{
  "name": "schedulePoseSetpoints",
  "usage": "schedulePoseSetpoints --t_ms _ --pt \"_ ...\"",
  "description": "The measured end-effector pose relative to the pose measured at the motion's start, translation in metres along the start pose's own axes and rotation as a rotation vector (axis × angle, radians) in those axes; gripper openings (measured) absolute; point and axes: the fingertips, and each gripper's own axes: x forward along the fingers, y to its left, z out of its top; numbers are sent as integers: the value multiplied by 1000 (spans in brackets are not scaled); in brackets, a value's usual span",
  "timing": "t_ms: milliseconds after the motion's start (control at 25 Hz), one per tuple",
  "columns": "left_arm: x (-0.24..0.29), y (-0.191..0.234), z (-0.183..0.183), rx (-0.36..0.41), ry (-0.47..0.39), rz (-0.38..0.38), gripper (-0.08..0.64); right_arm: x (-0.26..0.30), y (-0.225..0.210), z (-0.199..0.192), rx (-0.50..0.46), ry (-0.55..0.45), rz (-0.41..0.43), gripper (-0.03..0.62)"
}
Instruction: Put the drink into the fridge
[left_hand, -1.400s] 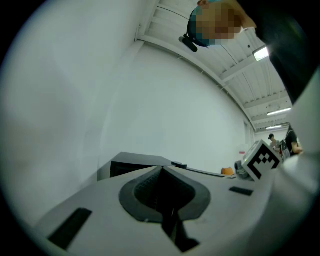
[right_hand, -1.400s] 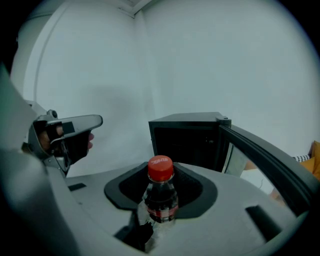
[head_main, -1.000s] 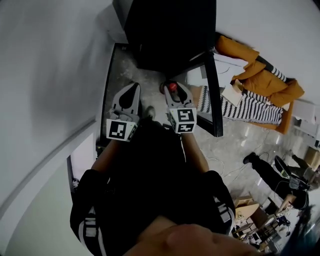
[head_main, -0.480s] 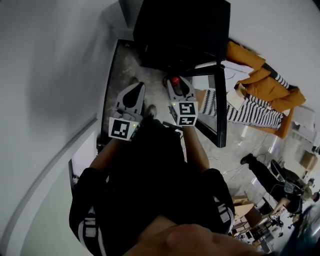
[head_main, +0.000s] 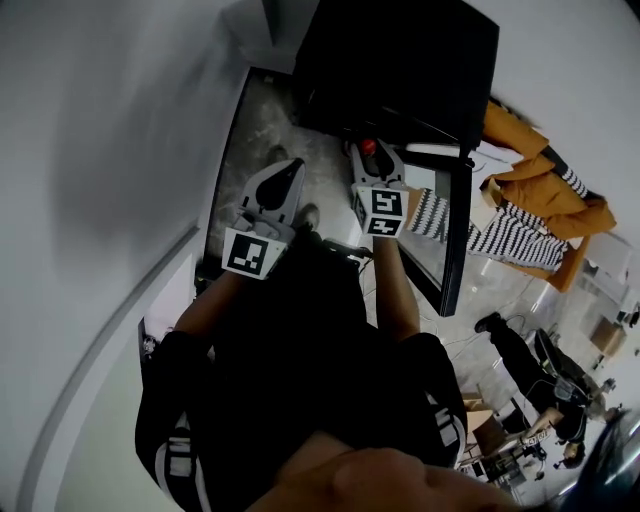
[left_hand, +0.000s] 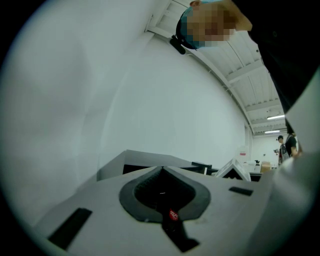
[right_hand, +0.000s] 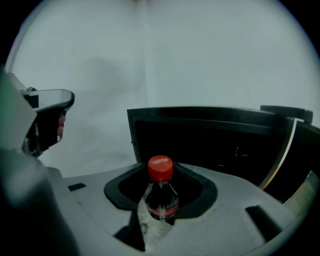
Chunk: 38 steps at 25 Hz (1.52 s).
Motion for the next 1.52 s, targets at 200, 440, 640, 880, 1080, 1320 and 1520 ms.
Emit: schedulePoseSetpoints --t_ms 200,440,640,880,1080,1320,1520 --pt "9 5 3 -2 0 -2 5 24 -12 -3 -5 13 -17 140" --pt "8 16 -6 -3 10 -6 5 55 -15 -15 -23 10 -38 140" --pt "9 19 -18 -7 18 -22 5 78 -24 -31 -34 21 -60 140" --pt "9 12 -25 -6 22 -55 5 99 -39 -49 -25 33 -86 140" --pt "4 8 -28 14 10 -70 5 114 -42 -58 -30 34 -83 140" --pt "3 11 -34 19 -7 -61 5 136 -51 -71 -20 8 -92 140" --pt "6 10 -42 33 -20 -73 5 148 -57 -83 0 12 -104 140"
